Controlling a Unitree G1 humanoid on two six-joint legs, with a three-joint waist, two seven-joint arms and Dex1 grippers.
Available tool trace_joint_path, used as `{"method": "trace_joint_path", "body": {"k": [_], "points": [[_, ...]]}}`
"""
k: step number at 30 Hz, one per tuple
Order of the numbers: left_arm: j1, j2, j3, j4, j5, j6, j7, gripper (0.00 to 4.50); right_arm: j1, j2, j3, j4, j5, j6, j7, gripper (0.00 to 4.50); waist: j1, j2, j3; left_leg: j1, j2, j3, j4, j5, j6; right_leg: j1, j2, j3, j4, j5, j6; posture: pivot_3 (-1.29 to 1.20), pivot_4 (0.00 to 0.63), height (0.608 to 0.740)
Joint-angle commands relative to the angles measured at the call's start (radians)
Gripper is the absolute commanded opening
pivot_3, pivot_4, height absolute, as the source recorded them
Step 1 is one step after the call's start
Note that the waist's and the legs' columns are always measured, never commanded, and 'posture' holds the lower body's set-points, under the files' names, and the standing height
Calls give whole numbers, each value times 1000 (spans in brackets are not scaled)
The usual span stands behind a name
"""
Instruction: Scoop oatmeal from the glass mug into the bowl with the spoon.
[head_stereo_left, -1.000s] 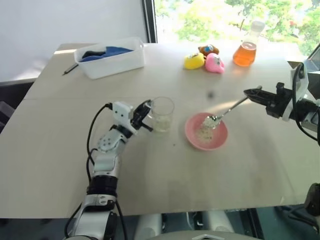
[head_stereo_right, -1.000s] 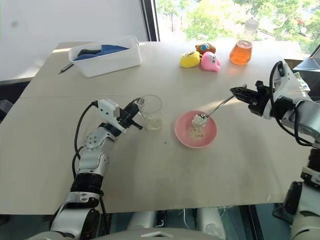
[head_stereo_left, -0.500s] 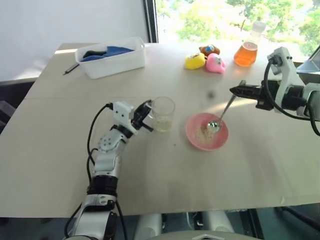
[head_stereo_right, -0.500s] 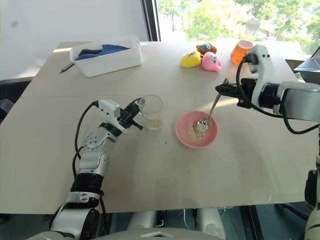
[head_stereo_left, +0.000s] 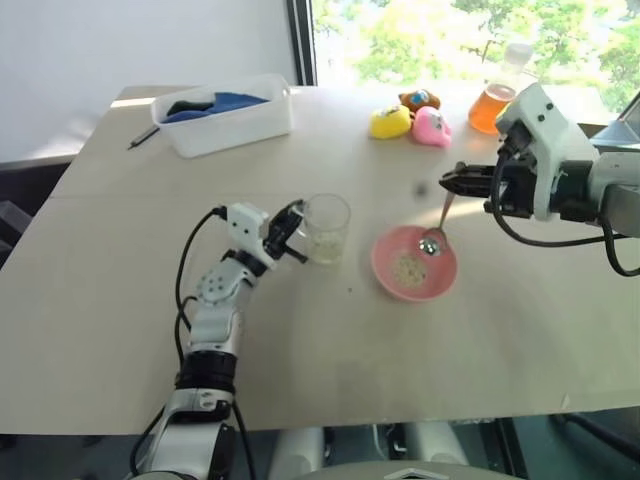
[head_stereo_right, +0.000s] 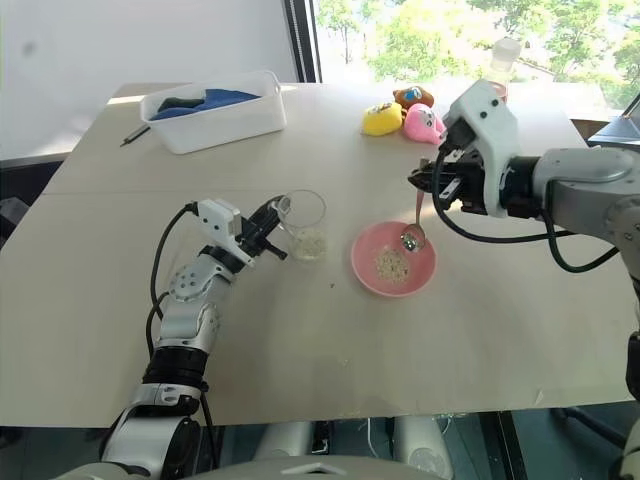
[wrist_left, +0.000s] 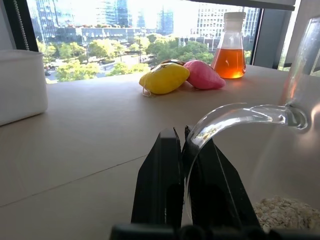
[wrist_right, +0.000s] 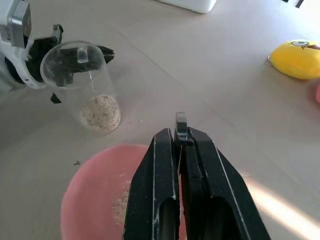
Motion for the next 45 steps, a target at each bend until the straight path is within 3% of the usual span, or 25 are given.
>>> {"method": "trace_joint_path", "body": {"k": [1, 5, 14, 22, 36, 40, 44, 45], "points": [[25, -1, -11, 22, 19, -5, -4, 49, -37, 21, -30, -15, -23, 2, 31, 0, 0, 0, 0, 0, 0, 0, 0, 0, 0, 0, 0, 0, 0, 0, 0, 0, 150, 740], [29, -4, -12, 22, 21, -10, -1, 49, -50, 74, -69, 39, -13, 48, 6, 0, 0, 0, 0, 0, 0, 0, 0, 0, 0, 0, 0, 0, 0, 0, 0, 0, 150, 740], [35, -15, -16, 8, 21, 4, 21, 49, -263, 411, -327, 328, 251, 164, -321, 0, 0, 1, 0, 1, 0, 1, 0, 1, -1, 0, 0, -1, 1, 0, 0, 0, 150, 740], [43, -27, -24, -17, 18, 35, 40, 49, -241, 587, -302, 338, 263, 150, -400, 0, 1, 1, -1, 0, -1, 1, 0, 1, -1, 0, -1, -1, 1, 0, 0, 0, 150, 740], [88, -15, -27, -133, 35, 157, 112, 49, -177, 681, -181, 324, 108, 104, -325, 0, -3, 1, -1, 0, -1, 1, 0, 1, -1, 0, -1, -2, 1, 0, 0, 0, 150, 740], [105, -16, -31, -157, 36, 172, 123, 0, -171, 693, -168, 319, 66, 91, -295, 1441, -3, 1, -1, 0, 0, 0, 0, 1, -1, 0, -1, -3, 1, 0, 0, 0, 150, 740], [116, -14, -30, -173, 36, 179, 126, 0, -185, 693, -181, 337, 25, 56, -273, 3440, -3, 1, -1, 0, -1, 1, 0, 1, -1, 0, -1, -3, 1, 0, 0, 0, 150, 740], [119, -14, -29, -177, 35, 181, 127, 0, -193, 692, -192, 348, 10, 38, -274, 3440, -3, 1, -1, 0, -1, 1, 0, 1, -1, 0, -1, -3, 1, 0, 0, 0, 150, 740]]}}
